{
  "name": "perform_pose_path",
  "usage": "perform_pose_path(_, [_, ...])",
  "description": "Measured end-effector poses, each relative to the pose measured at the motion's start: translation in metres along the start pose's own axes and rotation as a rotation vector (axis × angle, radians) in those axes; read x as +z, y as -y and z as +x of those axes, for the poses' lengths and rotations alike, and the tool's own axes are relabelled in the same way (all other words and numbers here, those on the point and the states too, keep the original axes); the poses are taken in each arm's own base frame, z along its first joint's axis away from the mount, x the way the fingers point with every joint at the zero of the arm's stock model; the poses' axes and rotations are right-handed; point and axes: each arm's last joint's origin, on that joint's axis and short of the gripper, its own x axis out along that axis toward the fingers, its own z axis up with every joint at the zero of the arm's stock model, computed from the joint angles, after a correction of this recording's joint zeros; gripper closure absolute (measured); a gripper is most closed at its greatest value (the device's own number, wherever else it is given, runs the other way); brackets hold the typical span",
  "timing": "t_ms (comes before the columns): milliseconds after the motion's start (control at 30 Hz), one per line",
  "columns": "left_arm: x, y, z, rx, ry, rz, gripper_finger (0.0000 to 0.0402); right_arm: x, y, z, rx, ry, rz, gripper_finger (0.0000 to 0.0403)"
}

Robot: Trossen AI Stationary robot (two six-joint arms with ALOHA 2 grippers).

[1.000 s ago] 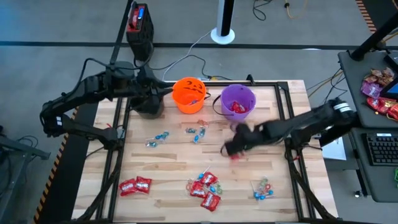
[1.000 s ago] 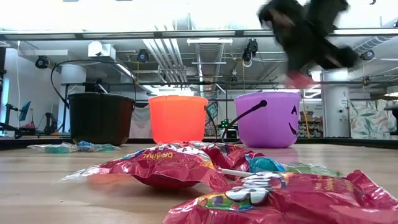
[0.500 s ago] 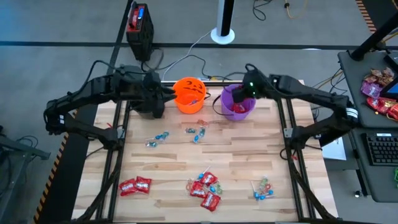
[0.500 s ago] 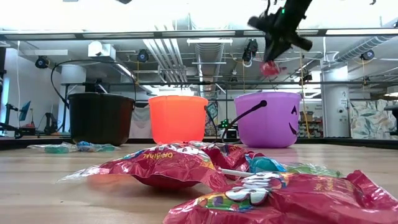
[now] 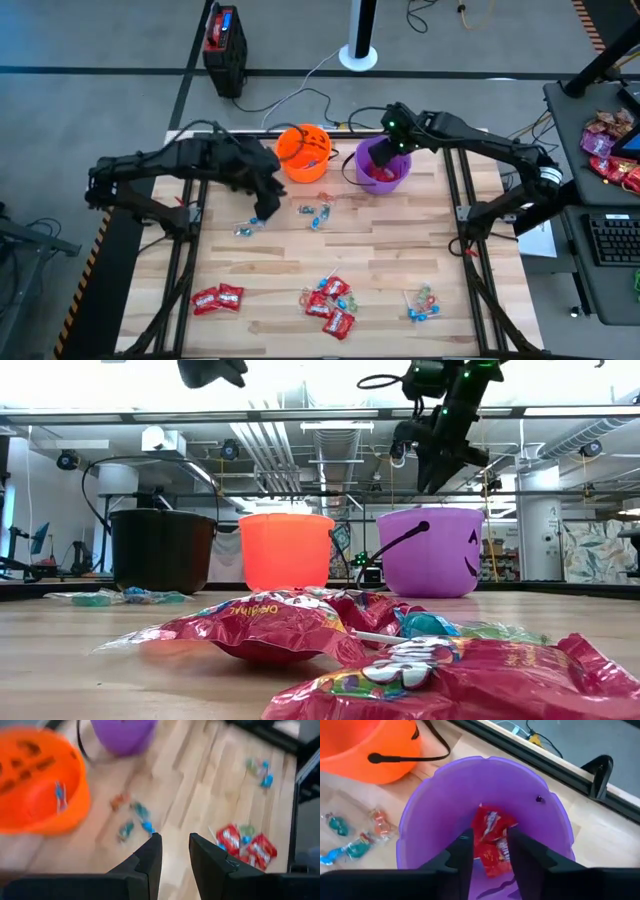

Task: Sort candy by brand, put in halloween buckets
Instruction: Put the blue candy into the orange bucket

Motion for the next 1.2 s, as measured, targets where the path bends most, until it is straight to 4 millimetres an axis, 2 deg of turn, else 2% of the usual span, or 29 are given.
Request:
perform_pose_path(200, [-0.015, 0.025, 0.028, 0.026, -0.097, 0.087, 0.0319, 0.002, 0.001, -0.012, 0.025, 0.060, -0.039, 0.0255])
perform_pose_path(400, [-0.035, 0.044, 0.082, 0.128, 0.028, 0.147, 0.0299, 0.005, 0.001, -0.021, 0.047, 0.121, -0.089, 0.0243])
perform_pose_path(633, [-0.074, 0.032, 0.150, 0.139, 0.107, 0.100, 0.0270, 0.005, 0.001, -0.020, 0.050, 0.121, -0.155, 0.0235])
perform_pose_path(833, [-0.093, 0.029, 0.198, 0.162, 0.149, 0.081, 0.0245, 0.005, 0.001, -0.020, 0.051, 0.121, -0.165, 0.0230])
perform_pose_path(1000, [-0.106, 0.024, 0.228, 0.229, 0.084, 0.071, 0.0233, 0.005, 0.001, -0.020, 0.053, 0.120, -0.170, 0.0229])
perform_pose_path(1200, [-0.113, 0.016, 0.245, 0.310, 0.080, 0.000, 0.0232, 0.004, 0.001, -0.020, 0.070, 0.112, -0.174, 0.0227])
